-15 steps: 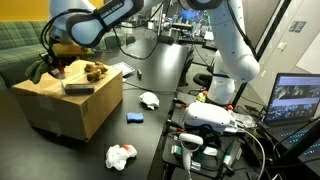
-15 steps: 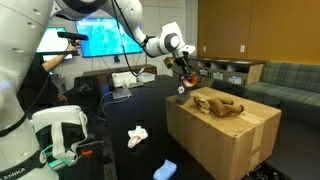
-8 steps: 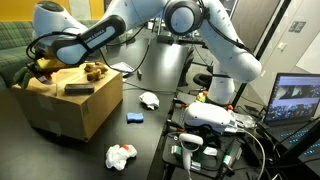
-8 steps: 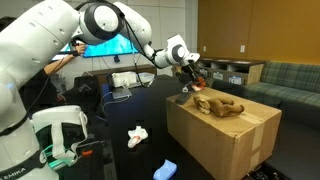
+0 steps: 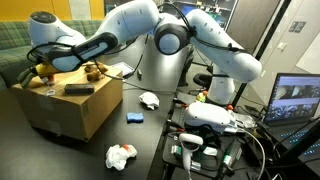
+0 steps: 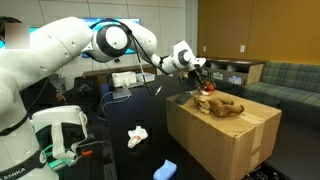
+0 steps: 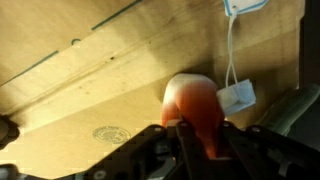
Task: Put the white towel on the table, the then moose on the box, then the blue sponge on the table, then the turnip plushie on the box, then the duster on the table, and lastly, the white cloth on the box
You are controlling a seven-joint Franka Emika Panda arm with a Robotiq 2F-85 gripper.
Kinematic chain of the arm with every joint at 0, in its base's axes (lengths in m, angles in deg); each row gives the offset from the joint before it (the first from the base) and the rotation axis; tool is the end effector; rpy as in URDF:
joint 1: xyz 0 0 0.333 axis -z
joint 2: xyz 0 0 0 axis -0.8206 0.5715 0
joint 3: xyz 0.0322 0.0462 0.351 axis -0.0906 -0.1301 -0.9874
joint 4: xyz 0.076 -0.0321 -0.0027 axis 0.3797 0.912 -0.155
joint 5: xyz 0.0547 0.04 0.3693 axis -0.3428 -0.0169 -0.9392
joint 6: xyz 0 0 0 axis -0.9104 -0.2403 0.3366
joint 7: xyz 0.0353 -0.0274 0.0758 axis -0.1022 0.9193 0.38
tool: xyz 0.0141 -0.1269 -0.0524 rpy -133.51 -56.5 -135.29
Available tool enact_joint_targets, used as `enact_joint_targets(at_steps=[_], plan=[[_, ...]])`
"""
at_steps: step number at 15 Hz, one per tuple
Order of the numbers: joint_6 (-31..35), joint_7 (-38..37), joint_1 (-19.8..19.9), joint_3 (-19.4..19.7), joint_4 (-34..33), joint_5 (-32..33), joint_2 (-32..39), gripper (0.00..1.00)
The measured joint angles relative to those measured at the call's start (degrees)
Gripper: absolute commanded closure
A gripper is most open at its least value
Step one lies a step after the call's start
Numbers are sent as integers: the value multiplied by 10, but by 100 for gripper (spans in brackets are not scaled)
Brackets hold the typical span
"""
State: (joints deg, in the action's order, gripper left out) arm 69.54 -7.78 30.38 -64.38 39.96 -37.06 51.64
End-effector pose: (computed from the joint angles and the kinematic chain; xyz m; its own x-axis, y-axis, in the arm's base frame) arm 0.8151 0.2447 0.2636 0.7637 -0.3605 0.5355 -0.4116 -0.9110 -0.0264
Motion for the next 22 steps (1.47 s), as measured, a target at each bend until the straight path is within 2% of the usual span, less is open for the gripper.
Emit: enact_joint_targets(at_steps=[4,7,11,14,17,22], plan=[[-51,0,0,1,-35,0,13,20],[-65,3,2,-1,-39,-1,10,1],[-65,25,13,-7,-32,-5,-12,0],[-59,58,30,-22,0,-9,-47,0],[-48,137,60,-64,69,-35,-100,0],[-44,310,123,-145,202,-108,-186,0]])
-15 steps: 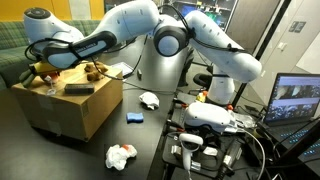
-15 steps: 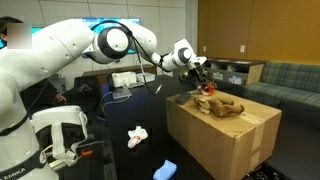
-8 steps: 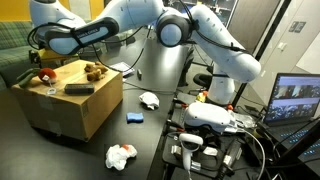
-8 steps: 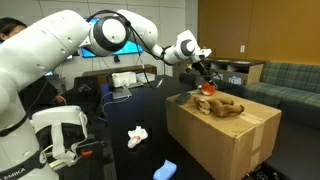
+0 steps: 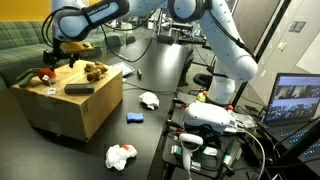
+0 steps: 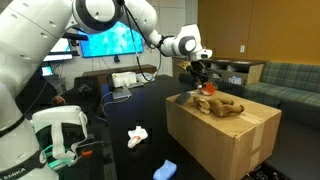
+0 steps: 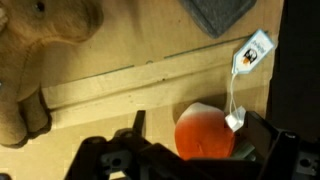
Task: Put the white towel on the table, the then moose on the box, then the blue sponge on the table, then the turnip plushie on the box, then the duster on the table, and lastly, the white cloth on the box
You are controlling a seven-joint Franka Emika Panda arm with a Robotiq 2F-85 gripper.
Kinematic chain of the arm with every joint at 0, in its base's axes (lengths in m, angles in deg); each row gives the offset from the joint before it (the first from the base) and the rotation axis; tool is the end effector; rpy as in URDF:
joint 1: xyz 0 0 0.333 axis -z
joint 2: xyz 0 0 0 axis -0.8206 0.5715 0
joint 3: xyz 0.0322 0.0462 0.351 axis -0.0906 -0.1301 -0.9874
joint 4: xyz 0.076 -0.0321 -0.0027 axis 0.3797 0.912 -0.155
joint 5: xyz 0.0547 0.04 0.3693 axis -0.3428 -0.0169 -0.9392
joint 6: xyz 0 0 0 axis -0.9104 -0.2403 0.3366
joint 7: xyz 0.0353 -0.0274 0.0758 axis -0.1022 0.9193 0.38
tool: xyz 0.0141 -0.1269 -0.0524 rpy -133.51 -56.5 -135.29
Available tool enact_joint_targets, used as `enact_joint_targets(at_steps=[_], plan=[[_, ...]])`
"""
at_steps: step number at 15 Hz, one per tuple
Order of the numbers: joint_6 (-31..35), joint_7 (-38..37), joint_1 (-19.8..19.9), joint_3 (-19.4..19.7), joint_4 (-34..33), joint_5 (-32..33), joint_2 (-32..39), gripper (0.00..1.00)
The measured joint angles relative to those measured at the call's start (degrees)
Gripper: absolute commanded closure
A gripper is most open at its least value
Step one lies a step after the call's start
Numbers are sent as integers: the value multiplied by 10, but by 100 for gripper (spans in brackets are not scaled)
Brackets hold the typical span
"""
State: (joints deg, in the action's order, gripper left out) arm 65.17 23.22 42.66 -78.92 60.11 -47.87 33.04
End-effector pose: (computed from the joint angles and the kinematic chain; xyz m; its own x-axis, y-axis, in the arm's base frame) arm 0.7656 0.1777 0.3335 0.9465 -0.1467 0.2876 -0.1313 -0.9887 -0.0722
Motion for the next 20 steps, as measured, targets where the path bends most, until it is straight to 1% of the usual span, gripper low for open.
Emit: enact_joint_targets(at_steps=[6,8,11,15,17,20], plan=[[-5,202,63,-68,180,-80,-84,0],[-5,248,75,-82,239,-94,-110,0],[1,286,77,-91,311,-97,-147,0],[40,309,75,-97,380,-97,-182,0],[73,311,73,-97,405,-97,-193,0],[152,310,68,-96,436,-92,-202,0]])
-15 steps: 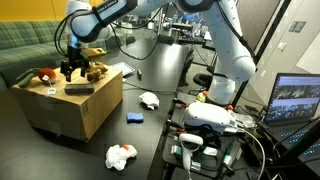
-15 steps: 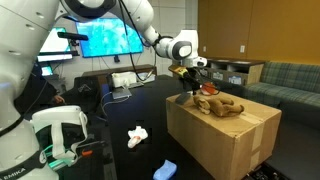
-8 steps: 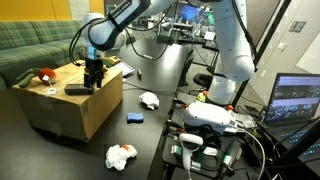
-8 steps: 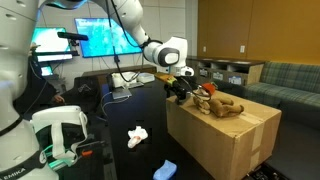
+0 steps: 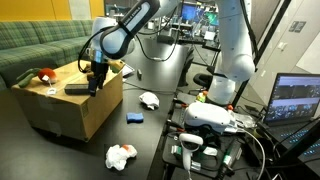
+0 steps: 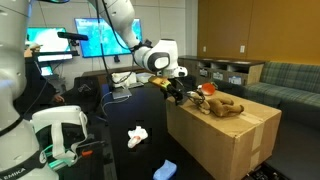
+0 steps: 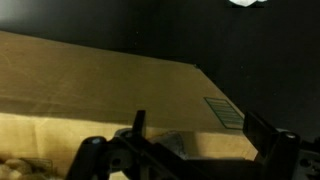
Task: Put the white towel on the table, the then moose on the box, then the blue sponge on the table, then the turnip plushie on the box, then the duster on the table, and lastly, the white cloth on the box
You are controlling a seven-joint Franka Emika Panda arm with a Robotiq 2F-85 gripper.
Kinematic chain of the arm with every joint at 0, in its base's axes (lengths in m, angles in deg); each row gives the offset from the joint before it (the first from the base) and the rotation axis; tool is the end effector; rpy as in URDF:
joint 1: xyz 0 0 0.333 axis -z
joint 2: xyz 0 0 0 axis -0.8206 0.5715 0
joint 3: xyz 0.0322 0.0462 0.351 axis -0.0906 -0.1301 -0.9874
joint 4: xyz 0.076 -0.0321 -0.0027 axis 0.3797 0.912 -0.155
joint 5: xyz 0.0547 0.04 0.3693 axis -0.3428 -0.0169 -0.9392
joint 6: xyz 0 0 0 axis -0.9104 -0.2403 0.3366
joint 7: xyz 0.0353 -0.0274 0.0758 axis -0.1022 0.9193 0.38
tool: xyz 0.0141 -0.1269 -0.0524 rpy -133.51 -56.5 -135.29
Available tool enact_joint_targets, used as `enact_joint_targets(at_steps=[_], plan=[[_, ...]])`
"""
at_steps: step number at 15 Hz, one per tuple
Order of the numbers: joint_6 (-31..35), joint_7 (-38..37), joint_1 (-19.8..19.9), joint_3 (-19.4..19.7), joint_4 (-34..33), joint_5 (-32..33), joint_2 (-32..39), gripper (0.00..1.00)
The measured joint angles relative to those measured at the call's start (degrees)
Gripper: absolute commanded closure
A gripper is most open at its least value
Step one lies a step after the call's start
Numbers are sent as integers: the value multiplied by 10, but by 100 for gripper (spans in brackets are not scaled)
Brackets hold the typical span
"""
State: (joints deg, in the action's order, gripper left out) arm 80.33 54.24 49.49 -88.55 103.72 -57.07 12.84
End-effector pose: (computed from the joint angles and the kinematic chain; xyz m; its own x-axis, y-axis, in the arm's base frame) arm 0.5860 0.1664 0.2758 0.9397 0.2994 0.1654 0.3186 -0.9421 -0.1049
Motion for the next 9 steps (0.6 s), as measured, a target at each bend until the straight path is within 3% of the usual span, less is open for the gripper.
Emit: enact_joint_targets(at_steps=[4,9], plan=[[95,-10,-13,12,26,33,1,0],[168,-22,-26,47,27,85,20,0]])
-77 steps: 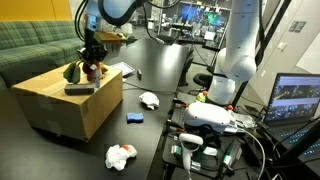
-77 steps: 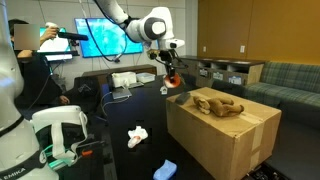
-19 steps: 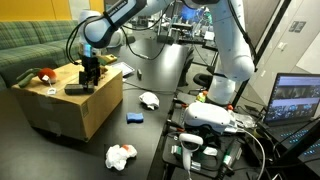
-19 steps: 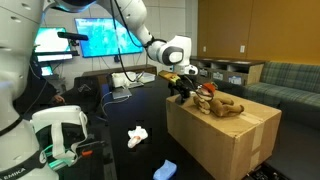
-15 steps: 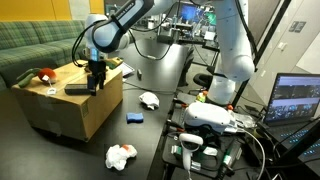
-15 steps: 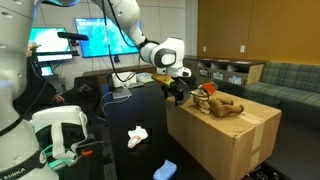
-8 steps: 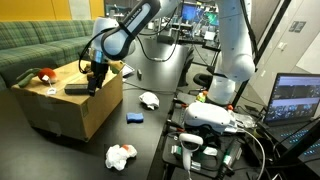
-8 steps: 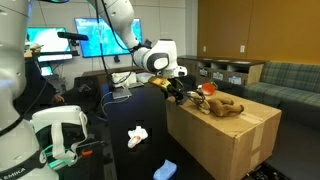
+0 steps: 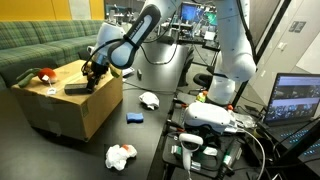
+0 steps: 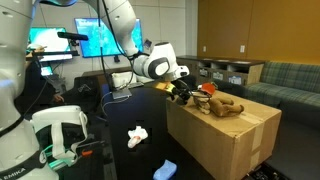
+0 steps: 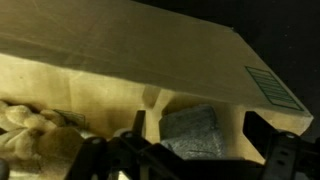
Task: Put the white towel on the table, the then moose on the box, then the blue sponge on the table, then the turnip plushie on the box, then the duster on the table, and lastly, the white cloth on the box
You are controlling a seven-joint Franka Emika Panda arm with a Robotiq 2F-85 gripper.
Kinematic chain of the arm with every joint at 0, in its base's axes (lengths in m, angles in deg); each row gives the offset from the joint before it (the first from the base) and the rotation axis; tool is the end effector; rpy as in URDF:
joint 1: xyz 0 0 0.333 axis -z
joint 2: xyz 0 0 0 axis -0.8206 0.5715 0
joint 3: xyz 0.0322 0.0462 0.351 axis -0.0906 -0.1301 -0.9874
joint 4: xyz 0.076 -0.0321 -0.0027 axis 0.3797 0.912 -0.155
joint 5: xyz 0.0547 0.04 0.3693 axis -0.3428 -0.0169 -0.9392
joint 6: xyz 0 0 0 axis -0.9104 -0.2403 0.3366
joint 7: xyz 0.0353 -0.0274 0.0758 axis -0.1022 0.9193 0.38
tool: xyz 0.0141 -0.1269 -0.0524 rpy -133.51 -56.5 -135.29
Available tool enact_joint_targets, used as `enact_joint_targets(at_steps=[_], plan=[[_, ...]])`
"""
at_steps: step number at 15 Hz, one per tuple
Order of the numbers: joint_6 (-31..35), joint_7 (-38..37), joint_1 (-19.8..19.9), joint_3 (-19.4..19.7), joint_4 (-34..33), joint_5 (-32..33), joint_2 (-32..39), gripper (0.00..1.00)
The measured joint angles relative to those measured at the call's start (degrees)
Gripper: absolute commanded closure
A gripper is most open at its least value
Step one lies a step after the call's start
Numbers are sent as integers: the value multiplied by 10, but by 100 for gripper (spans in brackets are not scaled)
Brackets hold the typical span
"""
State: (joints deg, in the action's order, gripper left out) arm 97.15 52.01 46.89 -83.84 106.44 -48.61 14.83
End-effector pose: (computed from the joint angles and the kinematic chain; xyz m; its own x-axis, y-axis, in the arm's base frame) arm 0.6030 0.1530 0.2683 0.8677 0.3433 0.3594 0.3602 -0.9326 0.0213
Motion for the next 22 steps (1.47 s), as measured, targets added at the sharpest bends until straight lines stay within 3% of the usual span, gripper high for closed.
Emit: enact_joint_targets(at_steps=[4,9,16,17,18,20,22], plan=[[36,-4,-8,27,-9,23,21,0],[54,-3,-11,29,-30,25,41,0],[56,8,8,-11,-68,25,69,0],[53,13,14,-21,-72,25,72,6],[49,20,22,-33,-77,24,76,25],[40,34,41,-56,-85,21,80,32],[29,41,52,-66,-92,21,82,45]])
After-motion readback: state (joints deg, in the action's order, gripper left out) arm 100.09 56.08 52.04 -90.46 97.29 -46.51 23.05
